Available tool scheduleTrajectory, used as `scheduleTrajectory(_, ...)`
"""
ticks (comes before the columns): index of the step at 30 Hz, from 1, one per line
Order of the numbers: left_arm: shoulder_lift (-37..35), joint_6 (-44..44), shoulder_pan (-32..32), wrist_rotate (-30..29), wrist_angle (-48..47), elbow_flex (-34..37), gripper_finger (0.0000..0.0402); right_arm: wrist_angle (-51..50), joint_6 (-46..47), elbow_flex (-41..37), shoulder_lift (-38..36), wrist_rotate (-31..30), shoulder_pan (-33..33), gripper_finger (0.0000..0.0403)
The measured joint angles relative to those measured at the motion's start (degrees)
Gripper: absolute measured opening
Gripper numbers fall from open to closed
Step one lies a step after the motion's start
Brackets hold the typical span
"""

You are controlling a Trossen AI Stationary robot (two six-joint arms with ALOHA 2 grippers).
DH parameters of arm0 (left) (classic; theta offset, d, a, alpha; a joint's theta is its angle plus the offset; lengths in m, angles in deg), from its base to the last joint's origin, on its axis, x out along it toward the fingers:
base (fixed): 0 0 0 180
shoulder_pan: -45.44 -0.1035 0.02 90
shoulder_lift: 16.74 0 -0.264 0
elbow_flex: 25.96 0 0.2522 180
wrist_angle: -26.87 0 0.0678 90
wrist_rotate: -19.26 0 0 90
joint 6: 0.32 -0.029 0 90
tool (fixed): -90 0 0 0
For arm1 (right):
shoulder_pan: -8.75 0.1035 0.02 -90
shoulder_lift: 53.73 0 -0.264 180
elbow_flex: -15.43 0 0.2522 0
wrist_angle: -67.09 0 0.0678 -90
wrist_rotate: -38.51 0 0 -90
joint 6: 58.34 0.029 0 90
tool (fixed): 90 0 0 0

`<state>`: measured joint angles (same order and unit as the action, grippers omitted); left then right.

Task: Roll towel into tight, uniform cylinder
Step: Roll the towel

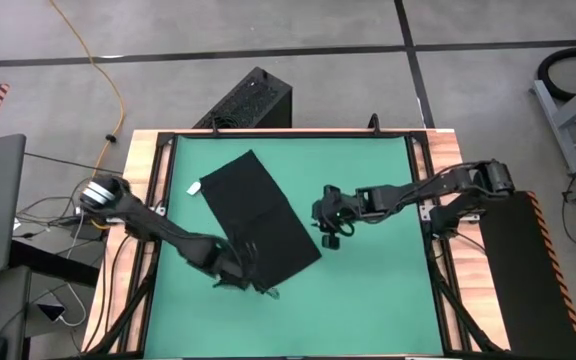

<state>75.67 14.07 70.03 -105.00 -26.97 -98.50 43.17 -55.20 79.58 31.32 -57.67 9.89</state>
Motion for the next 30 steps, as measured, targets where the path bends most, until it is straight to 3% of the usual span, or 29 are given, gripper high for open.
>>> scheduleTrajectory(2,-4.71,5.4,-2.76,-10.06,1.92,4.01,0.0,0.62,0.0,0.0,0.0,-0.16,-1.2,0.0127)
scheduleTrajectory(5,-12.01,10.38,-9.91,-14.54,8.57,11.27,0.0,0.31,0.83,0.0,0.02,-0.55,-2.88,0.0127)
scheduleTrajectory(9,-18.46,5.07,-22.35,-10.71,24.73,21.81,0.0,0.35,1.31,0.0,0.02,-1.13,-4.81,0.0127)
scheduleTrajectory(13,-20.01,-0.9,-34.06,-4.4,37.91,25.99,0.0,0.39,1.31,0.0,0.02,-1.19,-5.72,0.0127)
scheduleTrajectory(20,-12.8,-5.09,-46.3,1.77,42.88,22.85,0.0,0.41,0.85,0.0,0.02,-1.18,-5.94,0.0127)
scheduleTrajectory(30,3.84,-7.3,-52.88,7.64,42.4,12.76,0.0,0.35,0.9,0.0,0.02,-1.18,-5.82,0.0127)
